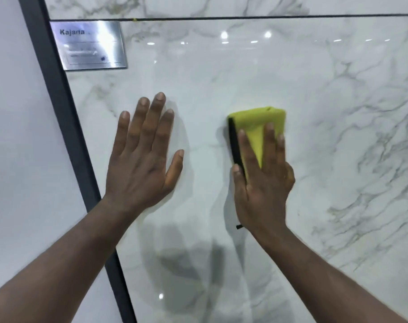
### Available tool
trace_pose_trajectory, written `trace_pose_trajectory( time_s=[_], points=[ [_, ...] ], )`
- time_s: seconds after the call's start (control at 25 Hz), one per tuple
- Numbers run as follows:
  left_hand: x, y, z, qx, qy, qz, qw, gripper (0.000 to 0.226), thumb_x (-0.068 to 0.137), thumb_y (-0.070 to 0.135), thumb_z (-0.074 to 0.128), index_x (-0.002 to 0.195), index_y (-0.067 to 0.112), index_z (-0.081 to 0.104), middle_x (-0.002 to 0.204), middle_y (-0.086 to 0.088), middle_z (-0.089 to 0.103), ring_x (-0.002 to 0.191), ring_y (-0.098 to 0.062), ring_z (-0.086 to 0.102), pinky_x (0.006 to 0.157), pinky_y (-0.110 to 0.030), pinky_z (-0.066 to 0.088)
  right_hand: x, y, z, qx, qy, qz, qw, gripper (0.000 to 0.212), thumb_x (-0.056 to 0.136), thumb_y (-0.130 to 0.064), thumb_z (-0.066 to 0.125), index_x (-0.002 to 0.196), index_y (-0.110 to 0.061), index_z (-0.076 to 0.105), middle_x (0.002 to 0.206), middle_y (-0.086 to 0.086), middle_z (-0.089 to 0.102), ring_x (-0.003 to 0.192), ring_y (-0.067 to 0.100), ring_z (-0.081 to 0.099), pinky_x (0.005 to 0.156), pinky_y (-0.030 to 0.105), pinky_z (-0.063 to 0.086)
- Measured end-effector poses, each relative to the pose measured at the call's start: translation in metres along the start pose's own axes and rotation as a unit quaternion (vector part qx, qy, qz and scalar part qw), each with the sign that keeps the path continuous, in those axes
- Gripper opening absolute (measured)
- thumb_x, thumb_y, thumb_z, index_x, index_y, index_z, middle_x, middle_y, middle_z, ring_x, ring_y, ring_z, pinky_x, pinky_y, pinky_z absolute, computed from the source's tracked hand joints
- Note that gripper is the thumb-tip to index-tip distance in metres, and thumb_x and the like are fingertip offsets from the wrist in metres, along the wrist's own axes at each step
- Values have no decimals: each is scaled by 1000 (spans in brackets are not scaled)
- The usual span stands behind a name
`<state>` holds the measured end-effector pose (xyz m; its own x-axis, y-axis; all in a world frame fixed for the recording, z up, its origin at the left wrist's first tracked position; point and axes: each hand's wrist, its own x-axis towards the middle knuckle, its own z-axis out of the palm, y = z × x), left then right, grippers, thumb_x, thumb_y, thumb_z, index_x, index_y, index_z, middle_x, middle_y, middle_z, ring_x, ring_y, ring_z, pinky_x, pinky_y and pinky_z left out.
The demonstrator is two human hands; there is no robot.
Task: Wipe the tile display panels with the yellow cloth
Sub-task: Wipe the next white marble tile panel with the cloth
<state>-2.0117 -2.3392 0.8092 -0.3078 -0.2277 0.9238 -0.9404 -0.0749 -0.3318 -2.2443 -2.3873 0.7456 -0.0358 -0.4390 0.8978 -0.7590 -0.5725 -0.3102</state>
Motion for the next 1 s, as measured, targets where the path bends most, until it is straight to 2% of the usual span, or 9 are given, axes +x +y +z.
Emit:
trace_pose_trajectory(
  time_s=[0.08, 0.24, 0.44, 0.6, 0.64, 0.8, 0.88, 0.96, 1.0],
  points=[
    [5, 11, 4, 3, 1, 27, 1000, 73, 112, 38, 49, 172, 5, 22, 180, -16, 17, 167, -36, 15, 135, -58, 14, 10, -1, -4, 35, -10, 60, 998, 71, 109, -27, 53, 168, -45, 17, 177, -9, -13, 165, 19, -8, 123, 60, 23],
    [16, 28, 9, -8, 11, 50, 999, 72, 112, 36, 49, 172, 6, 24, 180, -13, 18, 167, -33, 17, 135, -56, 16, -14, 41, -7, -30, -60, -149, 986, 65, 111, -29, 50, 167, -45, 19, 179, -8, -4, 165, 23, -3, 130, 58, 11],
    [14, 37, 19, -21, -10, 66, 998, 72, 112, 38, 48, 172, 6, 23, 180, -13, 18, 167, -33, 15, 134, -58, 15, 25, 45, -19, 70, -20, 66, 995, 71, 112, -28, 49, 167, -47, 9, 177, -6, -15, 164, 23, -16, 129, 61, 2],
    [13, 40, 22, -14, 11, 61, 998, 72, 109, 36, 50, 170, 4, 29, 178, -16, 23, 166, -34, 18, 134, -60, 17, -16, 71, -14, -27, -79, -144, 986, 64, 112, -32, 46, 167, -43, 17, 179, -5, -6, 165, 27, -5, 129, 62, 11],
    [14, 42, 22, -14, 13, 53, 998, 72, 108, 36, 51, 169, 2, 31, 178, -16, 24, 166, -35, 19, 133, -60, 17, -20, 83, -19, -32, -80, -133, 987, 64, 111, -33, 46, 167, -44, 17, 179, -4, -6, 165, 27, -5, 128, 63, 14],
    [30, 61, 23, -31, 24, 26, 999, 68, 107, 40, 55, 162, 1, 43, 175, -18, 29, 164, -38, 24, 134, -58, 16, 24, 82, -38, 110, -32, 106, 988, 68, 114, -29, 44, 169, -44, 7, 175, -8, -23, 162, 22, -21, 127, 64, 3],
    [45, 73, 22, -29, 32, 56, 997, 69, 107, 41, 54, 165, 4, 41, 176, -17, 27, 164, -37, 24, 134, -59, 17, 25, 77, -40, 82, -49, 30, 995, 69, 114, -28, 45, 169, -44, 7, 176, -9, -22, 162, 23, -21, 127, 60, 3],
    [55, 86, 22, -32, 41, 76, 996, 70, 108, 40, 53, 167, 6, 37, 177, -16, 25, 165, -36, 24, 133, -59, 19, 0, 92, -40, 16, -88, -75, 993, 69, 112, -27, 50, 168, -43, 13, 178, -8, -14, 164, 23, -15, 129, 59, 12],
    [57, 93, 25, -41, 37, 86, 995, 71, 108, 40, 54, 168, 7, 36, 178, -15, 24, 165, -35, 23, 133, -59, 19, -9, 105, -44, 6, -96, -82, 992, 69, 112, -27, 51, 168, -43, 15, 178, -9, -12, 164, 22, -12, 128, 61, 17]
  ],
)
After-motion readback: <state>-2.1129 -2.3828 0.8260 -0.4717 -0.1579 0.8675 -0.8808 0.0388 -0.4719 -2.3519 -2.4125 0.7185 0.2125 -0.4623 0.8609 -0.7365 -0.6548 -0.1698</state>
